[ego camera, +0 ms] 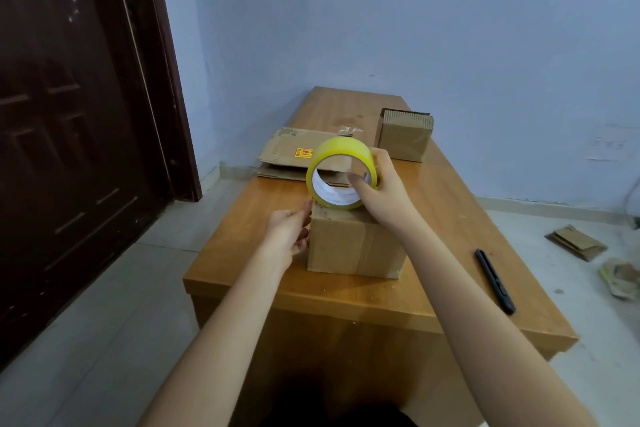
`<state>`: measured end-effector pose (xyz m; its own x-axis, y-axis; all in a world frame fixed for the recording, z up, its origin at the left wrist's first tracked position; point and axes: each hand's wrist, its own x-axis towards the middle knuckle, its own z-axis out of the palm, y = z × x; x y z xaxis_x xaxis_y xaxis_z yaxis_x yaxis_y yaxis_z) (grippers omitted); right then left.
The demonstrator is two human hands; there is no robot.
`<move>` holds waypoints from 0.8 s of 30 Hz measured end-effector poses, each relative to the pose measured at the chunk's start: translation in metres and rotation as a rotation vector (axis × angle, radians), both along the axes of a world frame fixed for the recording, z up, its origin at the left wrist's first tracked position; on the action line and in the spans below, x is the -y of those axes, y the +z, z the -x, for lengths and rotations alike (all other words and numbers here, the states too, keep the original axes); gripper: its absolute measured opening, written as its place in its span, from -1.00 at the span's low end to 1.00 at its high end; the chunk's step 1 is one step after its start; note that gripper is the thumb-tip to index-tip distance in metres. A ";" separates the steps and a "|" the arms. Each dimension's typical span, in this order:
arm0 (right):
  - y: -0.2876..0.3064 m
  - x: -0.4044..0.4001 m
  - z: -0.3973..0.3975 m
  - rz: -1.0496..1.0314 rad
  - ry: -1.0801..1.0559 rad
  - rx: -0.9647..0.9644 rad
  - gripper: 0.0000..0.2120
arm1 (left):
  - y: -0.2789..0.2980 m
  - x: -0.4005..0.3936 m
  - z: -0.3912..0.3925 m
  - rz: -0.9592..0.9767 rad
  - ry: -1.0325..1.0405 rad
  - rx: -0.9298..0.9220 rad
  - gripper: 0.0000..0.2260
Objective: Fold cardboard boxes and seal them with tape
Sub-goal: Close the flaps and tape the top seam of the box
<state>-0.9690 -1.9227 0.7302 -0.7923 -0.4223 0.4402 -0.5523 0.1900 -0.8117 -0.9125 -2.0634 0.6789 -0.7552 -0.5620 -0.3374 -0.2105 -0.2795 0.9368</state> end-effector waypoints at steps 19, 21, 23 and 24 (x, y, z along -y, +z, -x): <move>0.003 0.003 -0.001 -0.026 -0.076 0.073 -0.76 | -0.020 -0.044 -0.037 0.315 -0.149 -0.306 -0.43; 0.004 0.006 -0.003 -0.003 -0.065 0.092 -0.75 | -0.014 -0.036 -0.031 0.443 -0.122 -0.334 -0.47; 0.004 0.013 -0.005 0.010 -0.061 0.100 -0.76 | -0.003 -0.025 -0.023 0.547 -0.095 -0.405 -0.55; 0.005 0.016 -0.006 0.014 -0.066 0.104 -0.77 | 0.003 -0.022 -0.021 0.538 -0.098 -0.421 -0.60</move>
<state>-0.9628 -1.9391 0.7349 -0.8600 -0.3622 0.3593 -0.4514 0.2119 -0.8668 -0.8919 -2.0418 0.6815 -0.8165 -0.4920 0.3021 0.2007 0.2488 0.9475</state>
